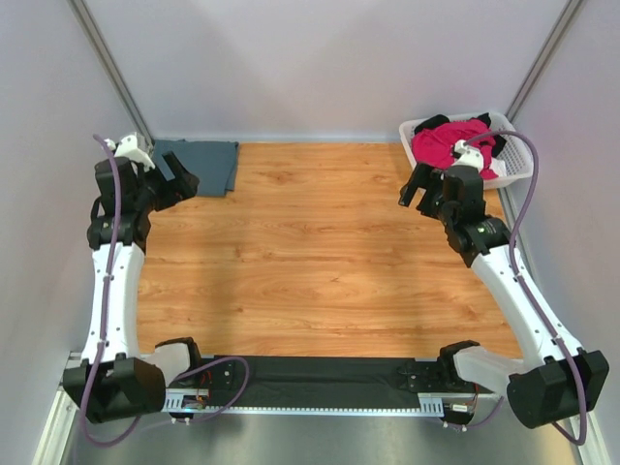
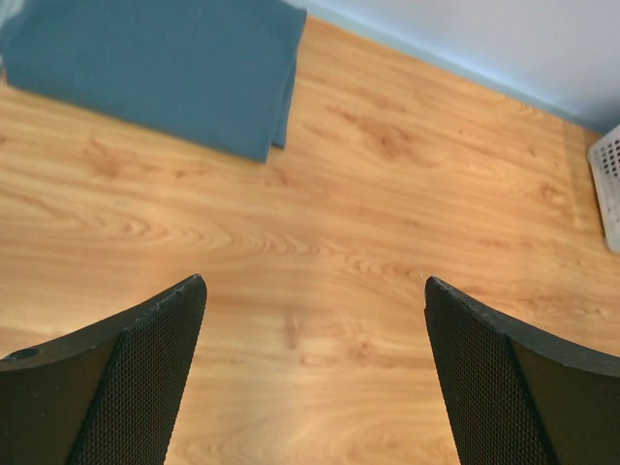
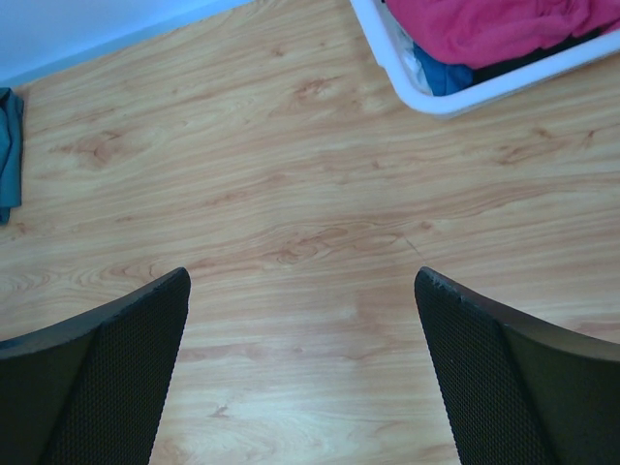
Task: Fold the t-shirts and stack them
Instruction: Neatly place the folded tshirt to the corner
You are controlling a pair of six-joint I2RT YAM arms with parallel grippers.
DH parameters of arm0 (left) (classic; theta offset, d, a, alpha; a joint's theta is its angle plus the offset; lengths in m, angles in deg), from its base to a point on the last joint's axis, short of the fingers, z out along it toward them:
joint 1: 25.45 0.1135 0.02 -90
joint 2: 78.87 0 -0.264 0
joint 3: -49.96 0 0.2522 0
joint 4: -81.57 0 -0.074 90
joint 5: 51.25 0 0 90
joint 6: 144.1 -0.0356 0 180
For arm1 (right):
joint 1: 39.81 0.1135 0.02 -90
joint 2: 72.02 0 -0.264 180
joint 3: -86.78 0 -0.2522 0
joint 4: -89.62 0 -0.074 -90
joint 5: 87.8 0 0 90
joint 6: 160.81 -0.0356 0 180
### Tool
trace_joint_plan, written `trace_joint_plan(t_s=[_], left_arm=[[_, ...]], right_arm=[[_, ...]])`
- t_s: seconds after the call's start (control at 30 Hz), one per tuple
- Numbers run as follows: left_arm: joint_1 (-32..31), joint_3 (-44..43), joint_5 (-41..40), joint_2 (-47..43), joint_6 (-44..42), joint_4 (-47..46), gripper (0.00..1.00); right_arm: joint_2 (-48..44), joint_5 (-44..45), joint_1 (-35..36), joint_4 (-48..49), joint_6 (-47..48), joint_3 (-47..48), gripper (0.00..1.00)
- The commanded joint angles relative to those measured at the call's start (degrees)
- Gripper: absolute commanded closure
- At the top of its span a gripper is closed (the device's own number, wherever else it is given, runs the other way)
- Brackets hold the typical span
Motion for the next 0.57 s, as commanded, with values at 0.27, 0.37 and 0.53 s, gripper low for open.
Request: trace_joint_plan(t_s=[0.27, 0.37, 0.53], left_arm=[[0.2, 10.5, -1.2, -9.9, 3.0, 2.4, 0.00], [0.2, 10.7, -1.6, -9.6, 3.0, 2.4, 0.01], [0.2, 10.4, -3.6, -7.5, 2.1, 1.0, 0.00]], right_arm=[[3.0, -2.7, -0.2, 7.2, -4.3, -2.6, 0.00], [3.4, -3.0, -0.4, 7.5, -4.0, -2.4, 0.00], [4.8, -3.2, -0.3, 7.4, -3.0, -2.6, 0.00]])
